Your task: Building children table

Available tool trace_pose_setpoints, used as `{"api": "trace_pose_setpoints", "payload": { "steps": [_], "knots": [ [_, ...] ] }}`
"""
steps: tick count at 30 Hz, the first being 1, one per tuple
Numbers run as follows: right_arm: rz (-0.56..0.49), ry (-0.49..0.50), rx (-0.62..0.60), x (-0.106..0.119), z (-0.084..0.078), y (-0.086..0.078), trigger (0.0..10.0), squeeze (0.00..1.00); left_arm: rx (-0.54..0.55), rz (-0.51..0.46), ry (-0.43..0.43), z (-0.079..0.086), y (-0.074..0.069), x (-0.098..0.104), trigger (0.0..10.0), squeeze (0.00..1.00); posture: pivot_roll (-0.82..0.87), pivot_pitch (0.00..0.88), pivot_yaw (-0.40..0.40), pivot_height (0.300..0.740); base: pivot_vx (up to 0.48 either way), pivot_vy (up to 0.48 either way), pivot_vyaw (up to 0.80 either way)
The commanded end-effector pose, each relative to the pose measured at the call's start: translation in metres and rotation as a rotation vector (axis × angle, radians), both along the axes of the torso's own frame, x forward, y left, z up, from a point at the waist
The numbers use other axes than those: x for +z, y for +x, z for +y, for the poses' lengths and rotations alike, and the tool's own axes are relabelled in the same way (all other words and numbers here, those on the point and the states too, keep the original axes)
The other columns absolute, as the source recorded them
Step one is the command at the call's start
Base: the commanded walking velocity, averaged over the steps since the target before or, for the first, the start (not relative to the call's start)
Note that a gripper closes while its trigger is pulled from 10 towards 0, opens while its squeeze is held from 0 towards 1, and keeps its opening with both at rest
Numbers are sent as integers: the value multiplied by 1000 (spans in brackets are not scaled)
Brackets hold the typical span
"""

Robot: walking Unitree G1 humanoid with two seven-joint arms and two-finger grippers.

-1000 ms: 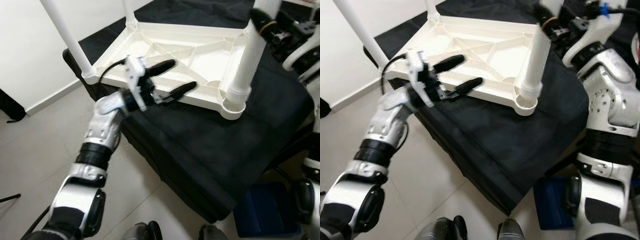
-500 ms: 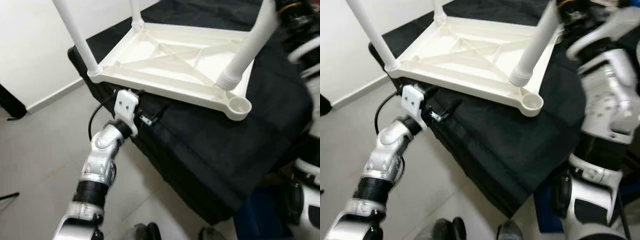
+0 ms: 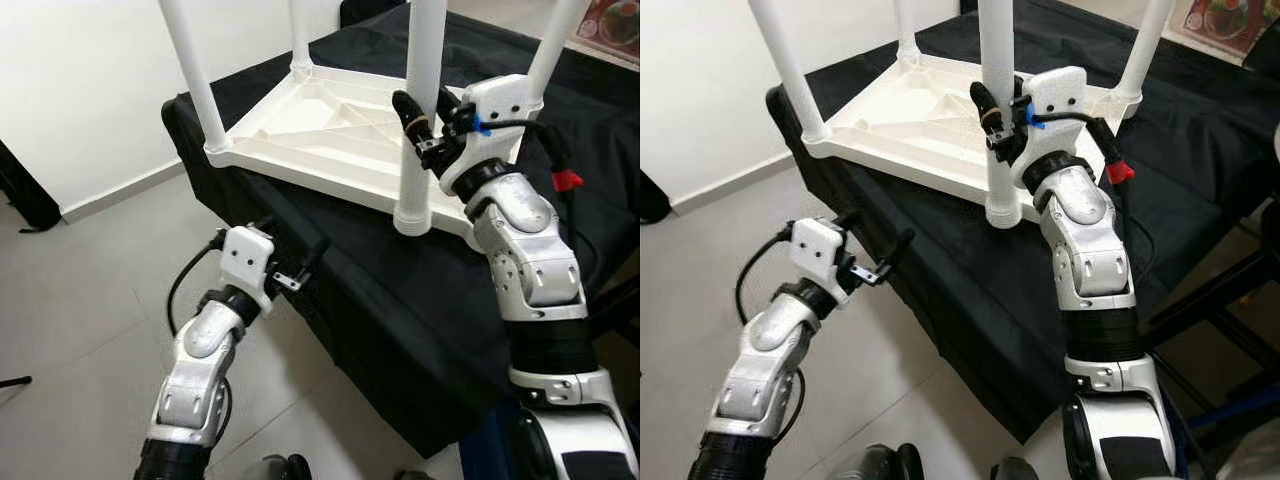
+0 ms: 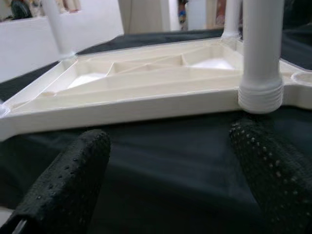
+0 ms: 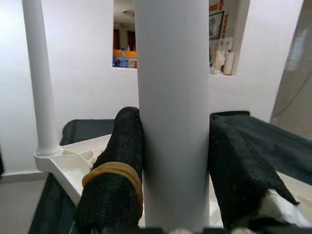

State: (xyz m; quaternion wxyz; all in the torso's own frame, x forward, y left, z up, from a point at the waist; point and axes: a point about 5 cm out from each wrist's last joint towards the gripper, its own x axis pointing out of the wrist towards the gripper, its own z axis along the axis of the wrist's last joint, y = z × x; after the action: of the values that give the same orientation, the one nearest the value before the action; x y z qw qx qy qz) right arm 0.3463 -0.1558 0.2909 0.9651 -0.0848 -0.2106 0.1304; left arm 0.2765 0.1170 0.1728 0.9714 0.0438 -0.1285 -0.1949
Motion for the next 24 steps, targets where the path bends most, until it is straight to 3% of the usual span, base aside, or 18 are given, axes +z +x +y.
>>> {"api": "trace_pose_setpoints", "payload": {
  "steps": [1,2,3,4,5,7,9,10,11,17,24],
  "knots": [
    [-31,15,-8,-2,2,-2,0,0,24,22,28,3,-10,-2,10000,0,-39,139,21,740,0,0,0],
    [-31,15,-8,-2,2,-2,0,0,24,22,28,3,-10,-2,10000,0,-39,139,21,740,0,0,0],
    [-11,172,59,-4,10,-3,0,0,38,44,35,3,-22,-3,10000,0,-38,139,22,740,0,0,0],
    [4,264,102,-2,11,-3,0,0,43,52,35,3,-25,-5,10000,0,-32,139,20,740,0,0,0],
    [4,264,102,-2,11,-3,0,0,43,52,35,3,-25,-5,10000,0,-32,139,20,740,0,0,0],
    [23,388,205,6,13,-6,0,0,59,60,13,5,-29,-6,10000,0,-34,139,20,740,0,0,0],
    [26,418,262,10,14,-10,0,0,61,74,-9,5,-30,-6,10000,0,-34,139,20,740,0,0,0],
    [21,443,321,15,14,-16,8510,0,73,75,-26,7,-30,-4,10000,0,-39,136,17,740,0,0,0],
    [22,448,373,17,13,-26,10000,0,93,72,-27,10,-30,-3,10000,0,-42,131,14,740,0,0,0],
    [46,395,383,14,11,-42,10000,0,126,78,-50,18,-29,1,10000,0,-55,112,12,740,0,0,0],
    [80,398,394,9,17,-47,10000,0,127,70,-57,18,-26,5,10000,0,-61,64,18,740,442,0,-114]
  ]
}}
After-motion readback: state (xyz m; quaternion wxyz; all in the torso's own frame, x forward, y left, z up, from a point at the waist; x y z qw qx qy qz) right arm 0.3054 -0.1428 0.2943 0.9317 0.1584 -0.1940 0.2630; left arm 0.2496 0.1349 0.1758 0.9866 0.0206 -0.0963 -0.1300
